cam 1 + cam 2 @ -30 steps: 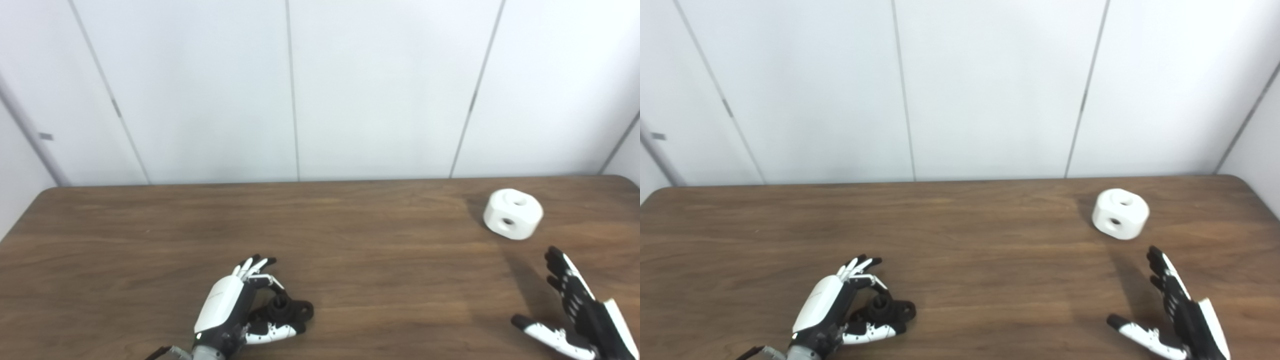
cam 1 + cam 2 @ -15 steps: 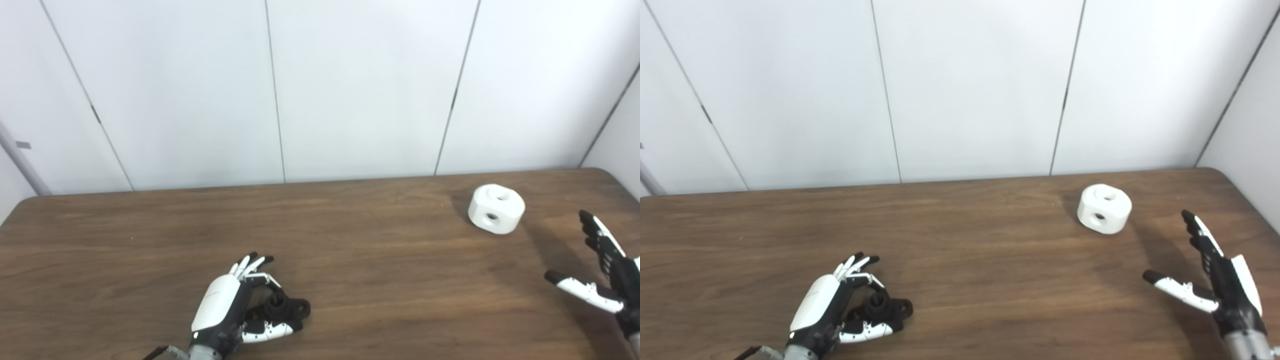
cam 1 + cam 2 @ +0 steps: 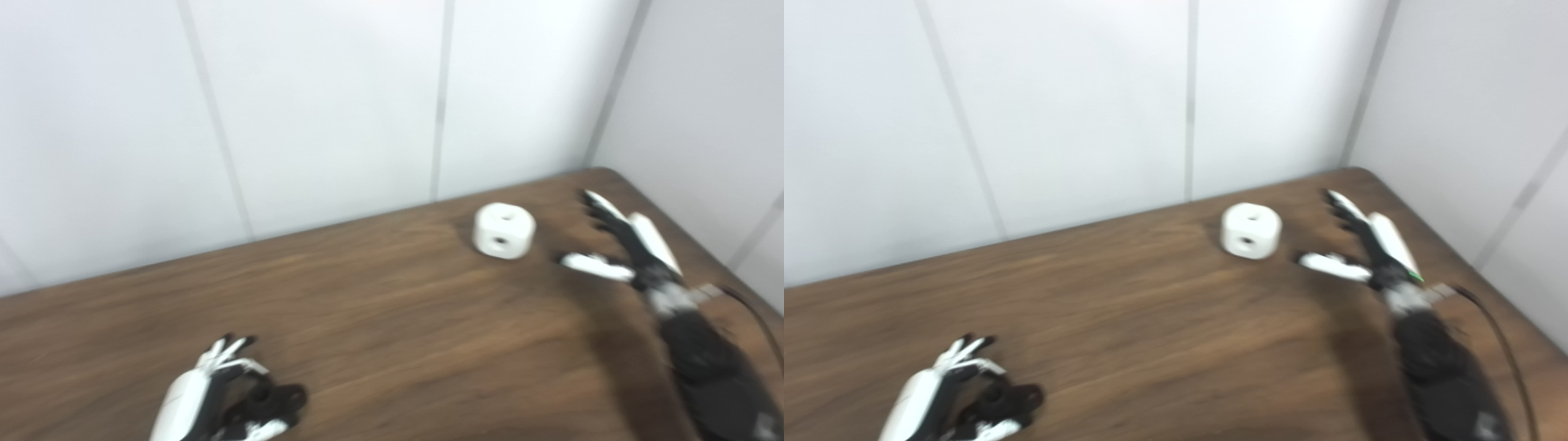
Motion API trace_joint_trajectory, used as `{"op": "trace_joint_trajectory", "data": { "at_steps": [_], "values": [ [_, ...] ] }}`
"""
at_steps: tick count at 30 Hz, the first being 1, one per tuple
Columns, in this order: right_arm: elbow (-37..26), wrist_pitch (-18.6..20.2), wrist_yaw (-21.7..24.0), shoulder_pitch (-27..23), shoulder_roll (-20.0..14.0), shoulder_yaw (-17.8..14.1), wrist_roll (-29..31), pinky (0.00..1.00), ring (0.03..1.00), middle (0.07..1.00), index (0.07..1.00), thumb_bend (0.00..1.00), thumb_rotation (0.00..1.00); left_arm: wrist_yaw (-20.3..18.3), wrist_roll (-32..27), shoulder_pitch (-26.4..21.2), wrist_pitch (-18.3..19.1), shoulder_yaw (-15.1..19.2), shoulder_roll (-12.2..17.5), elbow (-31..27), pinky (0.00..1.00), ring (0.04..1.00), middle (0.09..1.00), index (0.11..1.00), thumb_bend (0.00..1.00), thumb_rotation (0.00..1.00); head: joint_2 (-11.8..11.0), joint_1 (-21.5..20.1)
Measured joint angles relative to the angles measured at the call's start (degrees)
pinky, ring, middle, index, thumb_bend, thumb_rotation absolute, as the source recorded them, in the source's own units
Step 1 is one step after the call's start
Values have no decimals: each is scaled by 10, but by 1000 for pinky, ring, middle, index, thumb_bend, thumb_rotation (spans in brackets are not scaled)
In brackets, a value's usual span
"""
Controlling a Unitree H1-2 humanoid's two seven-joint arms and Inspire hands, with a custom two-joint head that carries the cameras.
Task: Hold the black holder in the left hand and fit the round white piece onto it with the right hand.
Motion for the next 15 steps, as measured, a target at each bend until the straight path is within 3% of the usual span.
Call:
{"op": "trace_joint_trajectory", "data": {
  "at_steps": [3, 6, 15],
  "values": [
    [-53, 68, 5, -16, 17, 22, -30, 834, 906, 940, 915, 1000, 633, -12, -14, -1, -2, 5, 4, 2, 1000, 1000, 909, 482, 517, 36, -7, -24],
    [-56, 101, 8, -22, 27, 37, -46, 835, 908, 945, 918, 1000, 628, -16, -20, -5, -9, 9, 5, 7, 1000, 1000, 907, 482, 517, 36, -11, -36],
    [-55, 140, 16, -42, 26, 64, -77, 861, 932, 962, 916, 1000, 599, -17, -36, -12, -24, 23, 16, 24, 1000, 1000, 906, 482, 517, 35, -17, -50]
  ]
}}
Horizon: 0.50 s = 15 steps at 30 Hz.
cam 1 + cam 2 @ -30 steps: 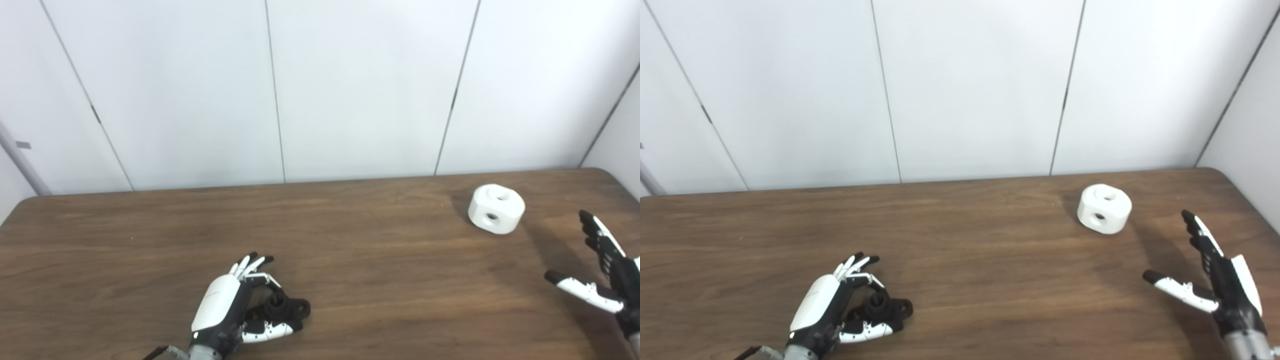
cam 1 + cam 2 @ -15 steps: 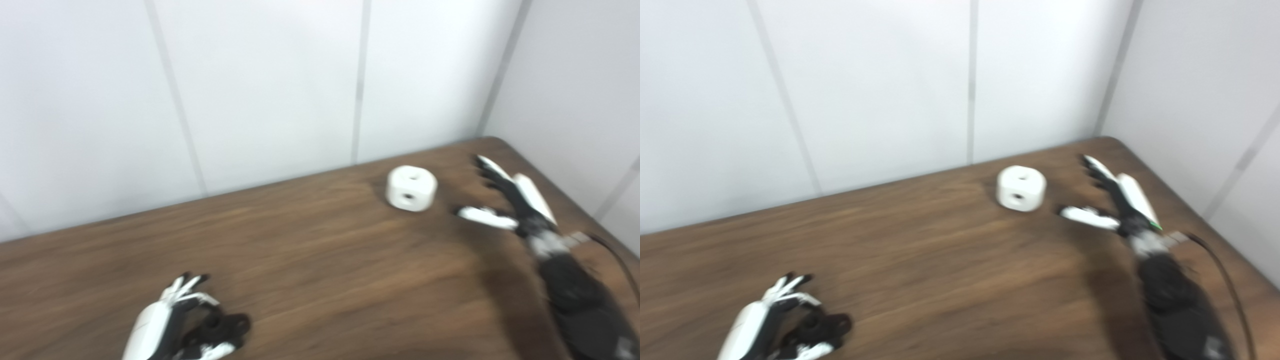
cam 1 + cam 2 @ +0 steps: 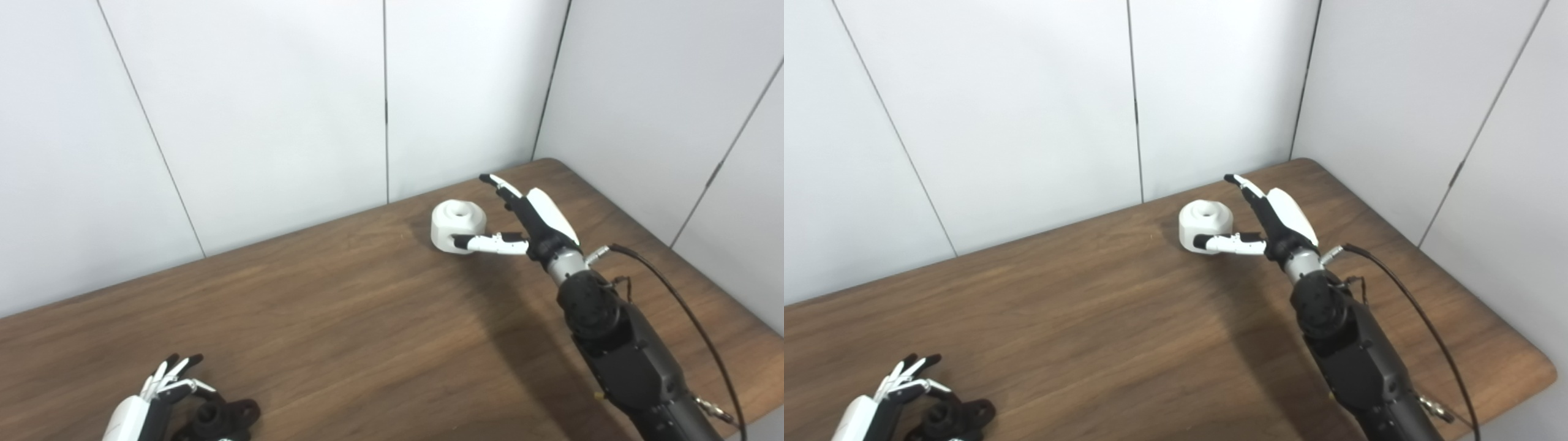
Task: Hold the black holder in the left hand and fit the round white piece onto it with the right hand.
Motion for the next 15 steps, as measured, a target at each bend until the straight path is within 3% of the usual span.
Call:
{"op": "trace_joint_trajectory", "data": {
  "at_steps": [8, 15],
  "values": [
    [5, 18, 39, -20, -18, 20, -6, 854, 934, 969, 891, 1000, 532, 0, 0, -1, -7, 2, 1, 2, 1000, 1000, 906, 482, 517, 36, -1, -2],
    [56, 18, 57, -35, -35, 25, -4, 935, 995, 999, 868, 1000, 538, -1, -3, -1, -12, 5, 1, 3, 1000, 1000, 905, 482, 517, 35, -3, 0]
  ]
}}
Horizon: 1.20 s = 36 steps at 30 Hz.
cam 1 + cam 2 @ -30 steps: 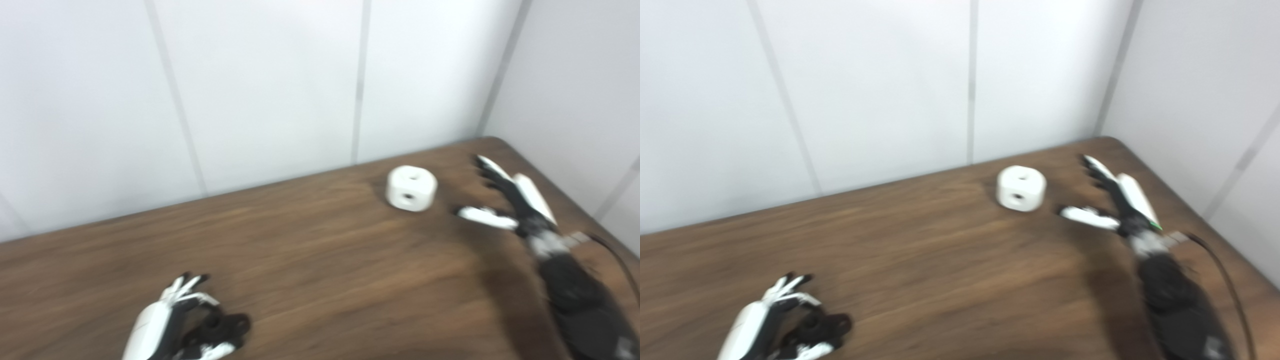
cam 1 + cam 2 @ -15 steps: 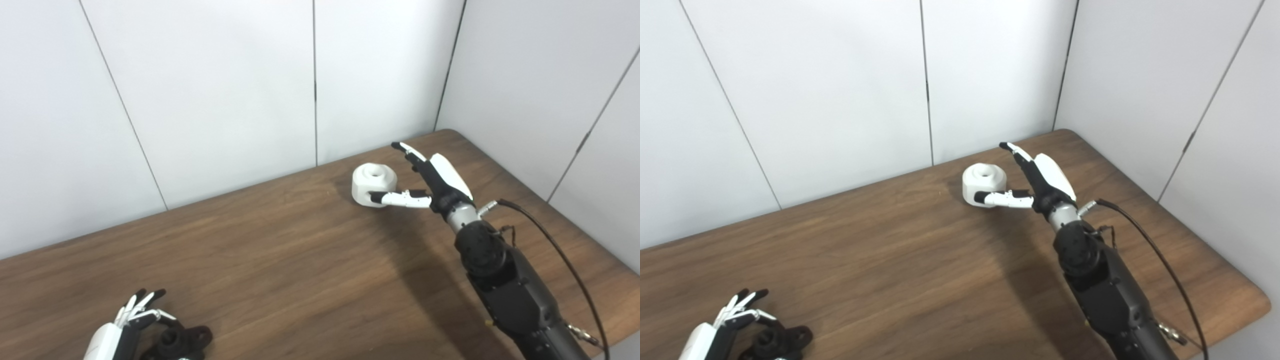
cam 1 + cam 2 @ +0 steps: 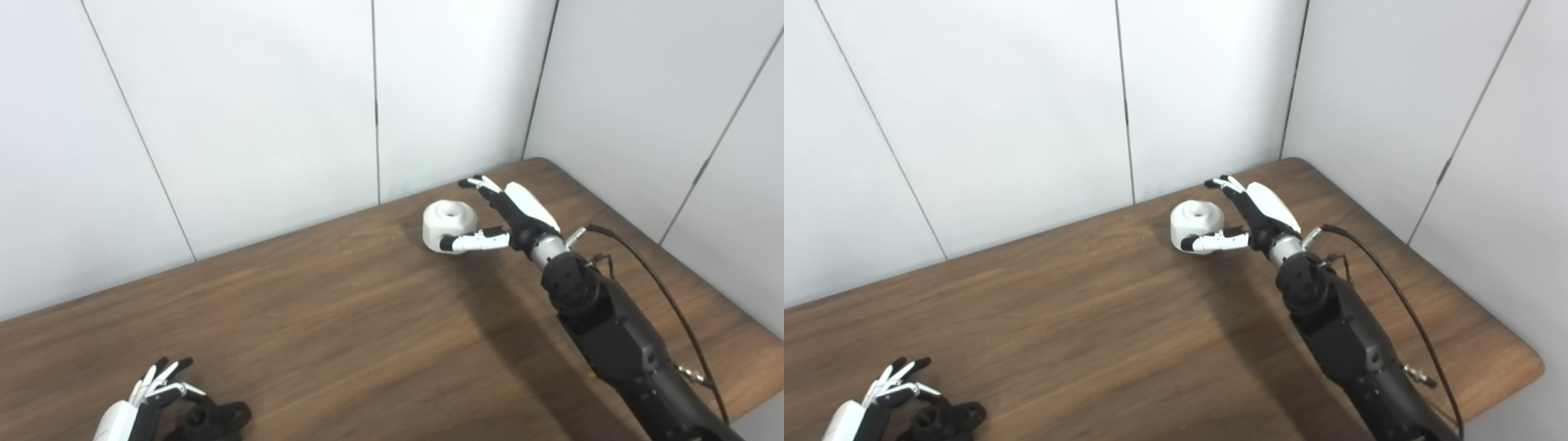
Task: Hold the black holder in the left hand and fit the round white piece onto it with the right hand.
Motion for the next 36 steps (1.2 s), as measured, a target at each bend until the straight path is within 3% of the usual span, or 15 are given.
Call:
{"op": "trace_joint_trajectory", "data": {
  "at_steps": [7, 12, 16, 25, 36],
  "values": [
    [27, 4, 38, -21, -31, 1, 18, 965, 1000, 1000, 815, 1000, 475, 0, 0, 1, -2, 3, 1, 1, 1000, 1000, 904, 482, 518, 36, -4, 1],
    [28, 19, 52, -39, -49, 17, 13, 946, 1000, 999, 815, 1000, 486, 0, 0, 1, -2, 3, 1, 1, 1000, 1000, 902, 482, 518, 36, -4, 2],
    [31, 36, 53, -48, -51, 24, 7, 954, 1000, 1000, 865, 1000, 454, 0, 1, 1, -2, 3, 1, 1, 1000, 1000, 904, 482, 518, 36, -5, 4],
    [27, 77, 56, -63, -52, 38, -16, 942, 1000, 1000, 899, 1000, 488, 0, 1, 1, -2, 3, 1, 2, 1000, 1000, 904, 482, 518, 36, -9, 8],
    [50, 82, 76, -86, -49, 62, -72, 939, 1000, 1000, 904, 1000, 497, 0, 1, 2, -2, 5, 1, 1, 1000, 1000, 904, 482, 518, 36, -7, 11]
  ]
}}
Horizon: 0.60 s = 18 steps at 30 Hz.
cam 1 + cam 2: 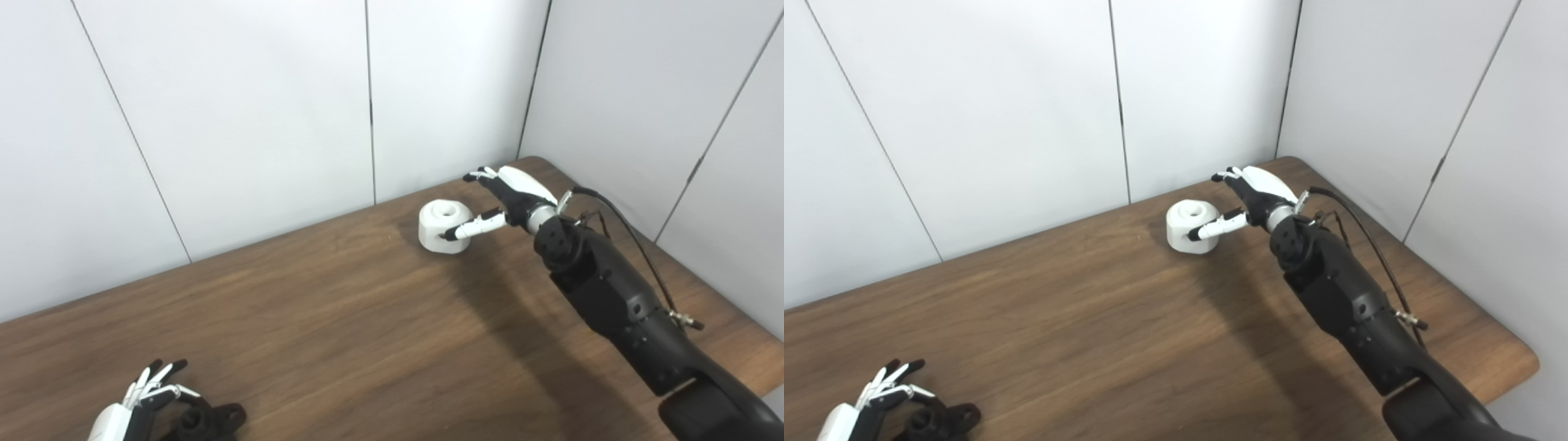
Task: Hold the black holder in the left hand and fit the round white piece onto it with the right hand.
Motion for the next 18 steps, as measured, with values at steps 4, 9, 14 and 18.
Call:
{"op": "trace_joint_trajectory", "data": {
  "at_steps": [4, 9, 14, 18],
  "values": [
    [-1, 0, 27, -7, 8, 1, -4, 941, 1000, 1000, 913, 1000, 497, 0, 1, 1, 1, 0, 0, -1, 1000, 1000, 904, 482, 517, 36, 1, 3],
    [0, 0, 44, -13, 16, 1, -16, 938, 1000, 999, 906, 1000, 482, 0, 1, 2, 1, 1, -1, -3, 1000, 1000, 902, 482, 517, 36, 3, 6],
    [35, 0, 46, -22, 16, 8, -14, 948, 1000, 996, 907, 1000, 475, -1, 2, 6, 13, 1, -1, -10, 1000, 1000, 902, 482, 517, 36, 4, 10],
    [36, 0, 71, -25, 17, 8, -12, 916, 980, 979, 924, 1000, 447, -2, 3, 12, 24, 1, -1, -19, 1000, 1000, 902, 482, 517, 36, 6, 11]
  ]
}}
